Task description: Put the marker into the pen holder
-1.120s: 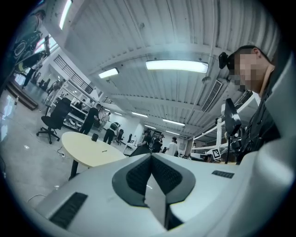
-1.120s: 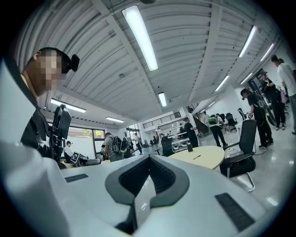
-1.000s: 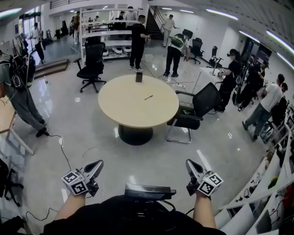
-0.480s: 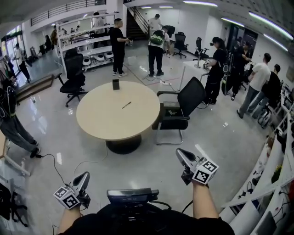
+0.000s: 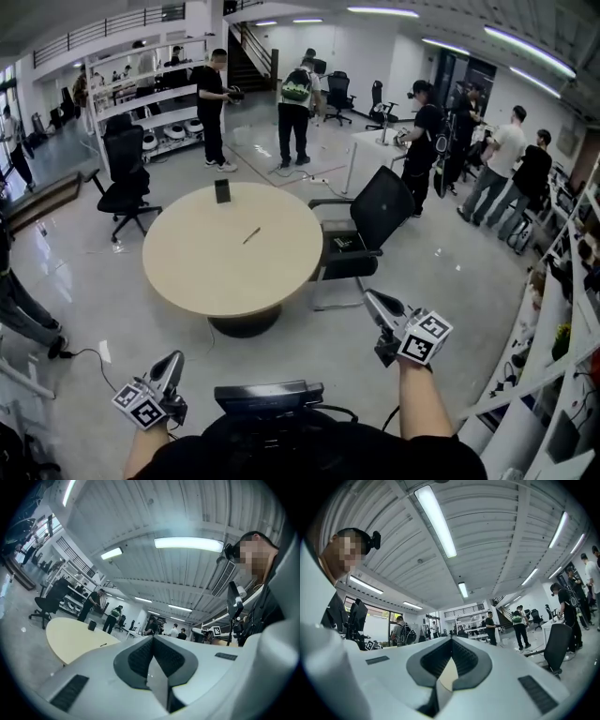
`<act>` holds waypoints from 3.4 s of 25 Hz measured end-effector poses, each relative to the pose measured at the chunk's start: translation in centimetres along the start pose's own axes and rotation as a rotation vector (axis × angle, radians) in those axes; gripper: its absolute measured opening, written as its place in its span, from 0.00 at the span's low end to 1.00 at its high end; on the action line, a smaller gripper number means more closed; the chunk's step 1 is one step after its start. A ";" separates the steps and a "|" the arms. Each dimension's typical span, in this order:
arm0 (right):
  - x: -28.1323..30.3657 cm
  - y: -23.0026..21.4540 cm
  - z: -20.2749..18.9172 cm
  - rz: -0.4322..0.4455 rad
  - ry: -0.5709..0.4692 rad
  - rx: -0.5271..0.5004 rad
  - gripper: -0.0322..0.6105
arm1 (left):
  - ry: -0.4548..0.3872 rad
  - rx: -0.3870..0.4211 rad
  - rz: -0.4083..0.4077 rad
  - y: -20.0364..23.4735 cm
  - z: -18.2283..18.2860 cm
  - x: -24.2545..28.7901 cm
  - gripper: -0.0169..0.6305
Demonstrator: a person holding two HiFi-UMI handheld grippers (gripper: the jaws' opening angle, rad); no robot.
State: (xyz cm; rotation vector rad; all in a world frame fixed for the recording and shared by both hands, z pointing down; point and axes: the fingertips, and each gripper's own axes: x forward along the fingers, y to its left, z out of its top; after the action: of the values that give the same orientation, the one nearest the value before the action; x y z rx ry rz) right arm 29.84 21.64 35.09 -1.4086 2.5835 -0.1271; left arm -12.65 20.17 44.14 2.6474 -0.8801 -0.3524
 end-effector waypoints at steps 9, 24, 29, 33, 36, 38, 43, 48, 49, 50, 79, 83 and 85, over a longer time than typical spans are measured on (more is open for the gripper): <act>13.2 3.5 -0.8 -0.002 0.007 -0.027 0.05 | -0.005 0.037 -0.037 12.2 7.1 -0.6 0.02; 25.3 -4.5 -5.1 0.094 0.046 0.053 0.05 | 0.005 0.010 0.087 20.6 7.2 4.0 0.02; 29.3 -12.7 -4.6 0.166 0.037 0.066 0.05 | -0.035 0.038 0.164 21.5 7.6 10.7 0.02; 32.1 -19.1 -3.7 0.234 0.043 0.075 0.05 | -0.063 0.028 0.207 21.2 6.9 16.8 0.02; 33.8 -22.5 -3.9 0.275 0.053 0.082 0.05 | -0.055 0.041 0.222 20.7 6.4 20.6 0.02; 35.0 -24.4 -4.5 0.289 0.056 0.096 0.05 | -0.042 0.042 0.238 21.2 6.0 22.3 0.02; 36.5 -27.1 -6.9 0.286 0.087 0.133 0.05 | -0.012 0.024 0.270 23.4 5.5 24.1 0.02; 38.8 -28.8 -8.3 0.231 0.099 0.146 0.05 | 0.018 0.009 0.208 27.5 6.0 27.0 0.02; 39.5 -29.0 -8.5 0.218 0.102 0.138 0.05 | 0.021 0.005 0.190 28.7 6.2 27.6 0.02; 40.4 -29.1 -8.7 0.203 0.105 0.129 0.05 | 0.022 -0.001 0.173 30.2 6.4 28.0 0.02; 58.0 -33.8 -12.1 0.002 0.342 0.125 0.05 | 0.126 -0.090 0.026 48.0 9.4 35.5 0.02; 60.9 -37.2 -13.5 -0.052 0.382 0.165 0.05 | 0.147 -0.084 0.035 49.5 9.2 35.5 0.02; 62.5 -39.0 -15.4 -0.083 0.415 0.207 0.05 | 0.154 -0.090 0.035 50.5 8.8 35.9 0.02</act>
State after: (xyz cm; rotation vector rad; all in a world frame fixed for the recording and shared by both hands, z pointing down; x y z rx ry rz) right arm 25.64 -52.32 48.59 -1.5448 2.7193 -0.7500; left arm -14.54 -42.05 50.74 2.5346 -0.8400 -0.1725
